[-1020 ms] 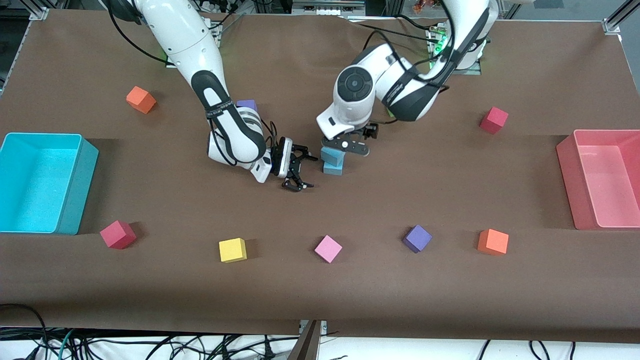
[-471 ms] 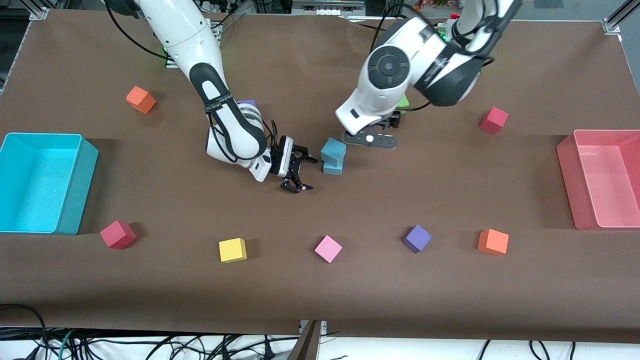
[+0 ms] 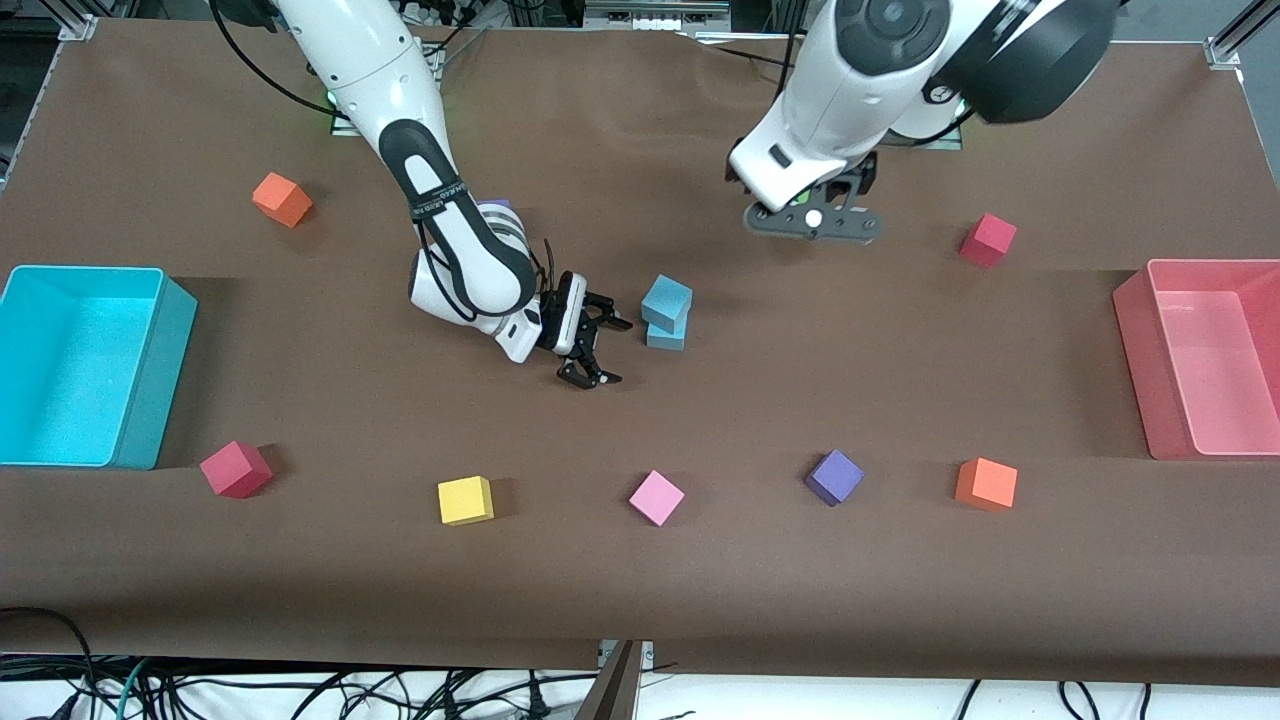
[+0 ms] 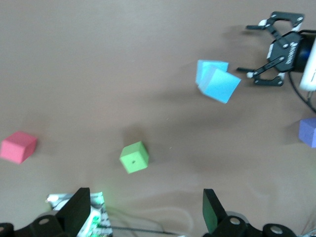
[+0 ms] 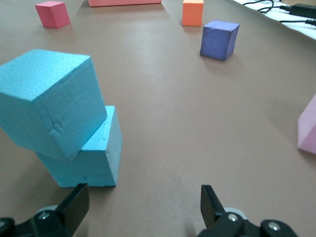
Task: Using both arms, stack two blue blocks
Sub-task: 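Open the left gripper and lift it away from the stacked cubes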
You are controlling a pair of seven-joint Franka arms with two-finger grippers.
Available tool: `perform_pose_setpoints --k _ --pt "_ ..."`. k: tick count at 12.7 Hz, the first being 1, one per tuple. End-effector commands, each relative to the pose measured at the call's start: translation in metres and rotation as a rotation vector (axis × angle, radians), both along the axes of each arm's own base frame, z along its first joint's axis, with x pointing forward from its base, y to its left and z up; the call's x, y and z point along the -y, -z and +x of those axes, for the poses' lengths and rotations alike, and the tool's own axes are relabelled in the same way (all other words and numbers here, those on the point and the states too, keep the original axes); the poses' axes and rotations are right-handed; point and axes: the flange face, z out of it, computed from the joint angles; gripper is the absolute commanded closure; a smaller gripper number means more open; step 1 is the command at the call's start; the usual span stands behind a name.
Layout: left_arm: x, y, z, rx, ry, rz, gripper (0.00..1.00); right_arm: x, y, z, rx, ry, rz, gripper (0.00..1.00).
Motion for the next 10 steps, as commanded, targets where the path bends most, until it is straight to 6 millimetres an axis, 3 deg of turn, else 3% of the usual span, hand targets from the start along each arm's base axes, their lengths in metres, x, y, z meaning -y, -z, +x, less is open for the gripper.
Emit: perform_pose_setpoints --k 1,2,3,6,9,10 --pt "-0.047 -0.05 -0.012 0.045 -0.046 0.0 0.0 0.005 -0.019 0.0 0.049 -0.025 -0.038 0.0" --pt "-0.076 -0.062 -0.01 0.066 -0.022 -0.013 0.0 0.007 -0.022 0.003 0.059 -0.026 -0.049 0.0" --pt "-0.117 -0.07 -0.01 0.078 0.035 -0.039 0.0 0.008 -0.025 0.005 0.069 -0.032 -0.059 0.0" --pt "-0.204 -0.067 -0.017 0.162 0.022 -0.047 0.0 0.031 -0.034 0.025 0.106 -0.069 -0.127 0.0" --pt "-0.229 -0.045 -0.013 0.241 0.035 -0.056 0.0 0.048 -0.065 0.052 0.082 -0.117 -0.222 0.0" --pt "-0.227 -0.04 -0.011 0.232 0.039 -0.064 0.0 0.055 -0.075 0.063 0.042 -0.13 -0.252 0.0"
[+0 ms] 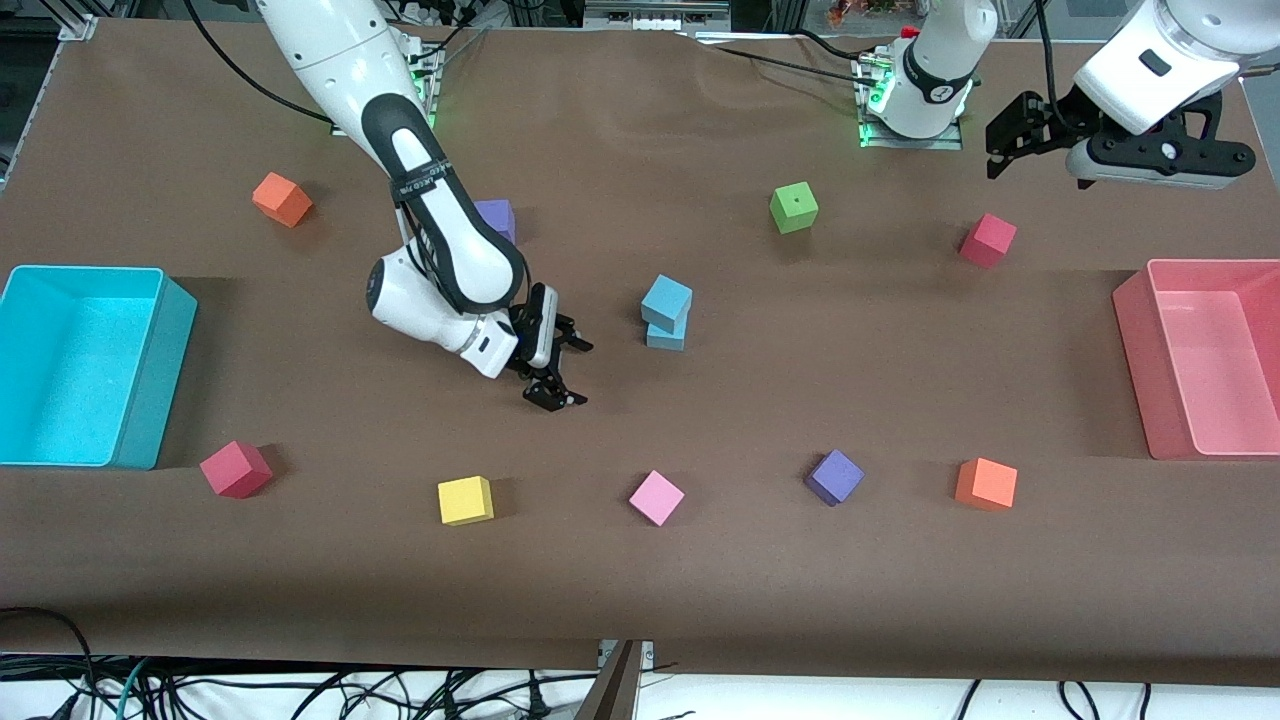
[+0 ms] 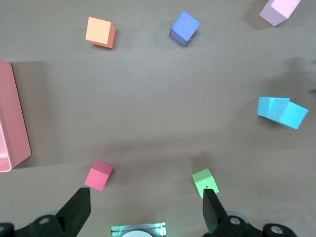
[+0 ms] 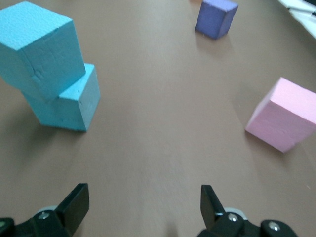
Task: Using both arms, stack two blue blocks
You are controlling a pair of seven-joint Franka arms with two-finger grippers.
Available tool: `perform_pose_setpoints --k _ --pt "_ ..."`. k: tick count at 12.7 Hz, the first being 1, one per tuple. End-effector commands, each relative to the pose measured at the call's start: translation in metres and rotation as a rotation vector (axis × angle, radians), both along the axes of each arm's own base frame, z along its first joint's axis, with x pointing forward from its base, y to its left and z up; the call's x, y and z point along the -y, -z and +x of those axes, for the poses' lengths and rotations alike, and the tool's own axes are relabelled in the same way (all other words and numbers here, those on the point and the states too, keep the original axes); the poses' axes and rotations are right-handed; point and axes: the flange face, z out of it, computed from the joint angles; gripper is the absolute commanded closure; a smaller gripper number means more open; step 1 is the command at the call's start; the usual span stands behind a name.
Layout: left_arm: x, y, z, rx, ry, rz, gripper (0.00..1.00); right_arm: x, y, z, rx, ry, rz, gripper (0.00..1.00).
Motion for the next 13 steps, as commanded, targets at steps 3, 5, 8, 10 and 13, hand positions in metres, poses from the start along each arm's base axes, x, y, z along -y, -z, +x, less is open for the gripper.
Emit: perform_pose_setpoints --k 3,5,8,10,13 --pt "0.001 0.034 0.012 -0.037 0.011 -0.027 0.0 0.04 -0.076 0.052 -0.215 -0.011 -0.158 0.0" --pt "0.001 0.032 0.011 -0.033 0.012 -0.022 0.0 0.059 -0.11 0.072 -0.326 0.035 -0.229 0.0" --pt "-0.012 0.034 0.015 -0.037 -0.005 -0.013 0.0 0.078 -0.146 0.092 -0.447 0.253 -0.243 0.0" --pt "-0.015 0.031 0.025 -0.045 -0.01 -0.017 0.0 0.072 -0.165 0.1 -0.574 0.501 -0.246 0.0" --pt "-0.019 0.033 0.035 -0.059 -0.021 -0.022 0.0 0.067 -0.191 0.109 -0.634 0.781 -0.32 0.0"
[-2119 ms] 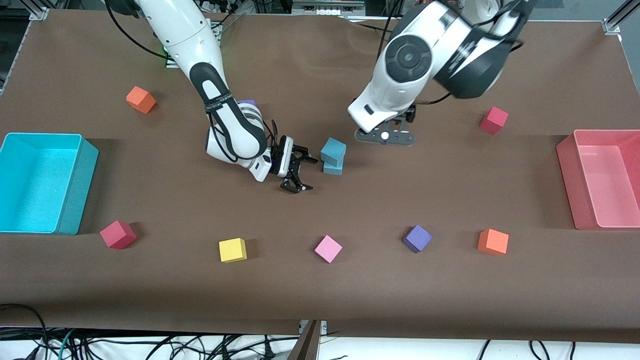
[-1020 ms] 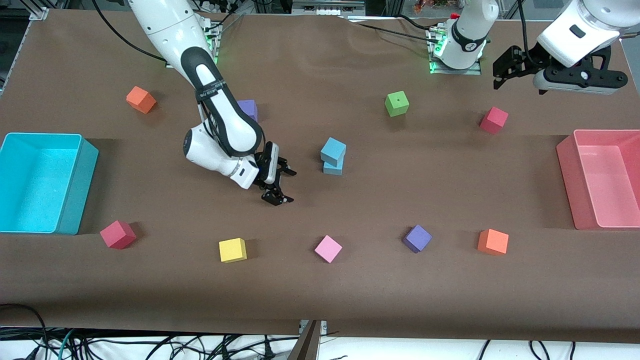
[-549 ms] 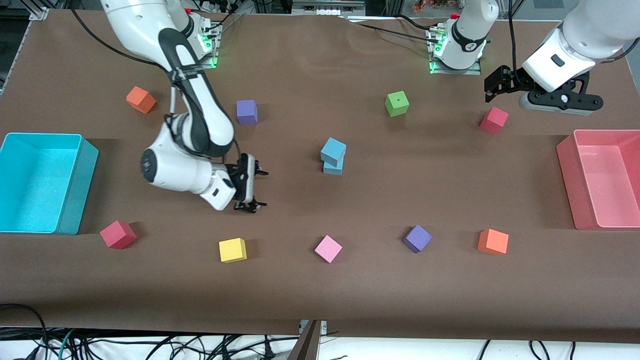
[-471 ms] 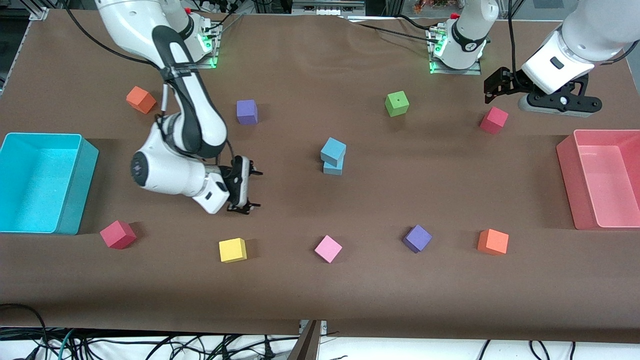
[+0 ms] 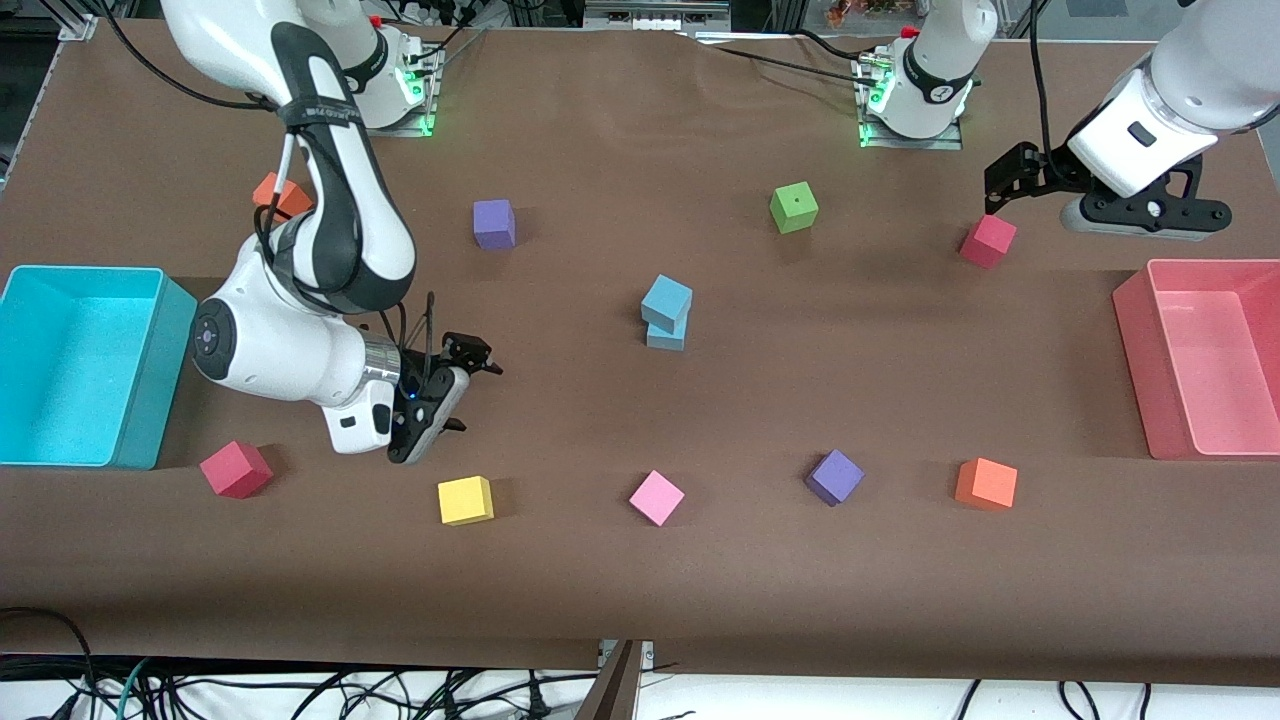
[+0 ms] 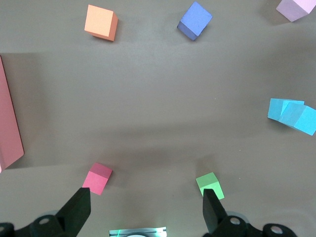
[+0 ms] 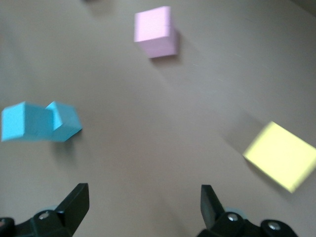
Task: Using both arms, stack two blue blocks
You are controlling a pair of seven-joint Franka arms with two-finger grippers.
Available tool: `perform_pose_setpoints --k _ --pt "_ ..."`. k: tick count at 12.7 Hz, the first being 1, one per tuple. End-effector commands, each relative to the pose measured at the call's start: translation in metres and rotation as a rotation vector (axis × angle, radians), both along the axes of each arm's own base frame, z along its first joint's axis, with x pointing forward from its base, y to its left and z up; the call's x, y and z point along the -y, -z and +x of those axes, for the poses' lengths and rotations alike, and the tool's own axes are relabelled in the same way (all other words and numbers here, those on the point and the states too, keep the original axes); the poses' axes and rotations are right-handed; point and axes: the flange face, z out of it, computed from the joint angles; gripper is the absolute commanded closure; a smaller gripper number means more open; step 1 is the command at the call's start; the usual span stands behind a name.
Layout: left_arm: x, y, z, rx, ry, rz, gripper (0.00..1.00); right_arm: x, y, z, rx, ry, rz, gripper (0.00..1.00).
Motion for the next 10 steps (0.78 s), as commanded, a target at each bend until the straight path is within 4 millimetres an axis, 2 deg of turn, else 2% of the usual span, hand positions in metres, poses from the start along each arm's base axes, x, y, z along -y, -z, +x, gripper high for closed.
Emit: perform_pose_setpoints --k 1,2,3,4,5,6,7,10 --pt "-0.003 0.001 0.012 -0.021 0.004 -0.008 0.0 -0.006 -0.013 0.005 -0.05 0.15 -0.057 0.0" --pt "-0.005 0.0 0.013 -0.016 0.014 0.001 0.0 -0.006 -0.012 0.004 -0.059 0.147 -0.062 0.0" --pt "-0.006 0.001 0.013 -0.019 0.016 0.01 0.0 -0.014 -0.006 -0.002 -0.088 0.141 -0.074 0.0" --pt "-0.006 0.001 0.012 -0.021 0.015 0.011 0.0 -0.031 -0.003 -0.009 -0.11 0.165 -0.101 0.0" --pt "-0.006 0.001 0.013 -0.018 0.015 0.01 0.0 -0.039 -0.002 -0.014 -0.143 0.248 -0.129 0.0" --pt "-0.005 0.001 0.014 -0.017 0.015 0.011 0.0 -0.037 -0.005 -0.019 -0.203 0.323 -0.154 0.0" --pt "-0.005 0.002 0.014 -0.019 0.015 0.01 0.0 -0.019 -0.024 -0.024 -0.248 0.369 -0.172 0.0" --pt "-0.009 0.003 0.016 -0.021 0.008 0.009 0.0 0.127 -0.058 -0.021 -0.241 0.451 -0.291 0.0"
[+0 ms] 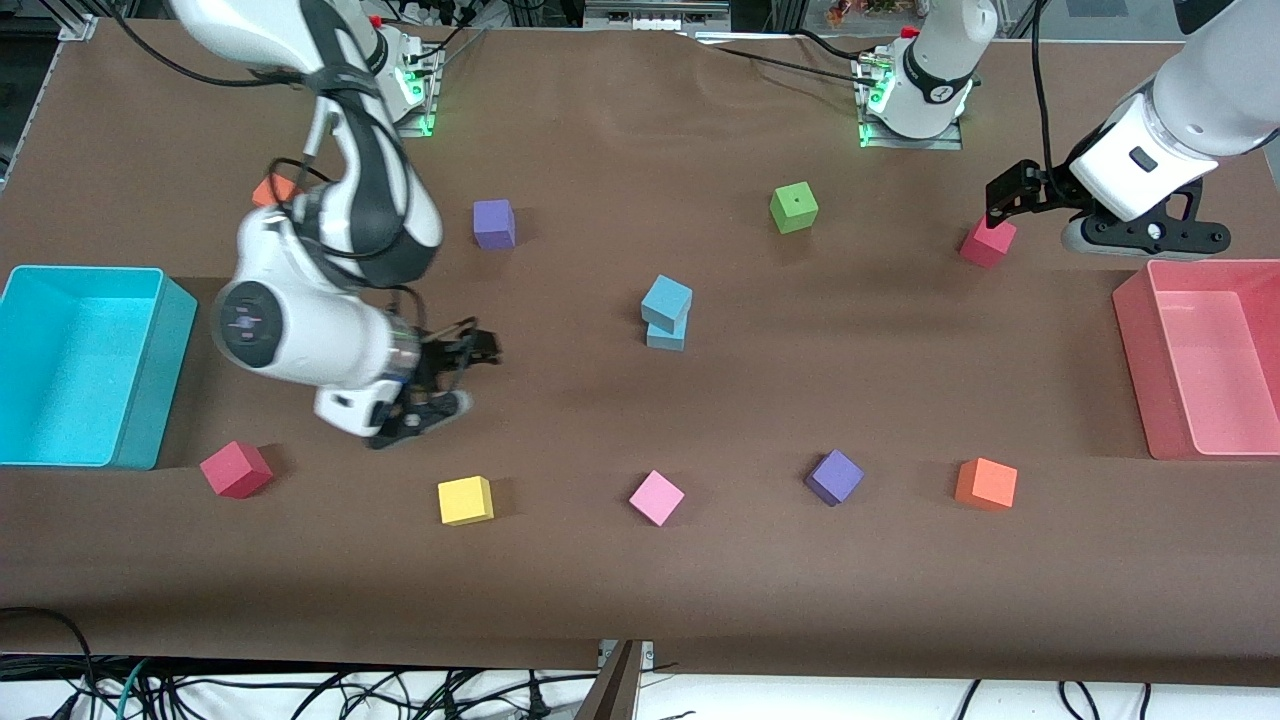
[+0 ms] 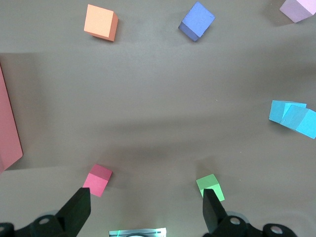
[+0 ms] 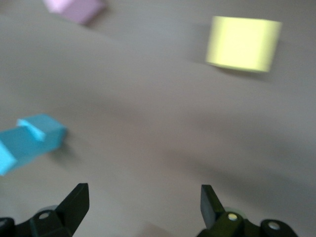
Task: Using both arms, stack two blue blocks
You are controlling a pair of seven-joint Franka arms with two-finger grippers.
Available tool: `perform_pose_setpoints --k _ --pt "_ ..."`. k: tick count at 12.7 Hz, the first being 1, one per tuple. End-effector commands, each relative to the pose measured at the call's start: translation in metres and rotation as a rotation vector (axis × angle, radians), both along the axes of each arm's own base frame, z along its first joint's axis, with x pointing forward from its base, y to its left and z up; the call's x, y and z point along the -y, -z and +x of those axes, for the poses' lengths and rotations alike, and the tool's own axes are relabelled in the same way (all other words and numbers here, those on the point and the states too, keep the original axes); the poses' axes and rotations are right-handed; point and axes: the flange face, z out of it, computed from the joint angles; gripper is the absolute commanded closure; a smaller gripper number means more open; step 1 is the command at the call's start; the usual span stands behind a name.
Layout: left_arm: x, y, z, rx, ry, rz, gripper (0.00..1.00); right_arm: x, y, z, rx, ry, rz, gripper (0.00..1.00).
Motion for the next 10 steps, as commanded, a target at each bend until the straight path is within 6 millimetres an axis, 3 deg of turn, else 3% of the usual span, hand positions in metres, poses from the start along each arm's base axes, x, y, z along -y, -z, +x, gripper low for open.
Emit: perform_pose_setpoints --k 1,3,6,8,10 --pt "-0.006 -0.003 0.007 -0.006 0.013 0.01 0.0 0.128 -0.035 -0.003 0.015 0.028 -0.048 0.0" --pt "-0.006 -0.006 0.011 0.003 0.013 0.007 0.0 0.184 -0.071 -0.004 0.089 0.02 -0.111 0.0" --pt "0.0 -0.005 0.012 0.001 0.016 0.005 0.0 0.244 -0.129 -0.02 0.171 0.095 -0.137 0.0" --pt "0.0 -0.006 0.013 0.003 0.022 0.004 0.0 0.271 -0.153 -0.03 0.203 0.134 -0.148 0.0" --pt "0.0 -0.006 0.012 0.002 0.022 0.004 0.0 0.281 -0.174 -0.042 0.218 0.159 -0.196 0.0"
